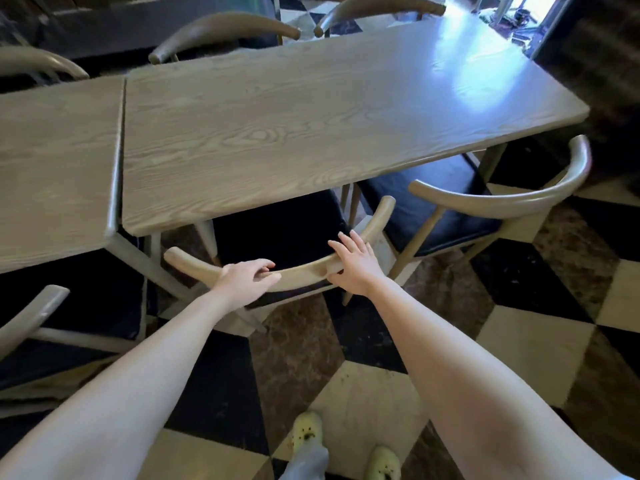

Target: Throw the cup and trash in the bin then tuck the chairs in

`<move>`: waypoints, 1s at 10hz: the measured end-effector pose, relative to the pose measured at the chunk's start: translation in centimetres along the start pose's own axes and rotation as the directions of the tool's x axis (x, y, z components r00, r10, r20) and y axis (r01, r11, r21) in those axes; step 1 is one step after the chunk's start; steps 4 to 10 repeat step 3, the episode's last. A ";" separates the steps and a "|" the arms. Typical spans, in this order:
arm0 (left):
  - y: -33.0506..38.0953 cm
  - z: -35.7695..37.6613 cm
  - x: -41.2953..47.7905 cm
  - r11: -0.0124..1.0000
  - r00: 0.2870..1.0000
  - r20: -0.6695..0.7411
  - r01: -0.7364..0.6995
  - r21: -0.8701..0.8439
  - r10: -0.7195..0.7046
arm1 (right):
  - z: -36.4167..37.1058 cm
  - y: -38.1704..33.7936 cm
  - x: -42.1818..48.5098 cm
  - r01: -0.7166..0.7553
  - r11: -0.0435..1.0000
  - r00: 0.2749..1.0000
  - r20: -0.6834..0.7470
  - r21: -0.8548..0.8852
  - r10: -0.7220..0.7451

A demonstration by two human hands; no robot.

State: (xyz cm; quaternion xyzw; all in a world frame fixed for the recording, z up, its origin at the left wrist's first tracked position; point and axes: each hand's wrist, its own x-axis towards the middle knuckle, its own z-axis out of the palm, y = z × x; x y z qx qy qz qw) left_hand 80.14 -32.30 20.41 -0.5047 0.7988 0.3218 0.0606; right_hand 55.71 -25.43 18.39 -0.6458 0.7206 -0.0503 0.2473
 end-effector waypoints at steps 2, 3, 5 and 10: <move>7.2 1.5 0.7 0.977 0.987 0.155 0.007 0.212 -0.041 | -5.7 0.8 -5.0 -0.258 0.911 0.908 0.402 0.323 0.114; 10.6 1.0 0.9 0.966 0.968 0.248 -0.021 0.257 -0.045 | -9.7 1.7 -8.4 -0.347 0.909 0.824 0.538 0.229 0.179; 10.6 1.0 0.9 0.966 0.968 0.248 -0.021 0.257 -0.045 | -9.7 1.7 -8.4 -0.347 0.909 0.824 0.538 0.229 0.179; 10.6 1.0 0.9 0.966 0.968 0.248 -0.021 0.257 -0.045 | -9.7 1.7 -8.4 -0.347 0.909 0.824 0.538 0.229 0.179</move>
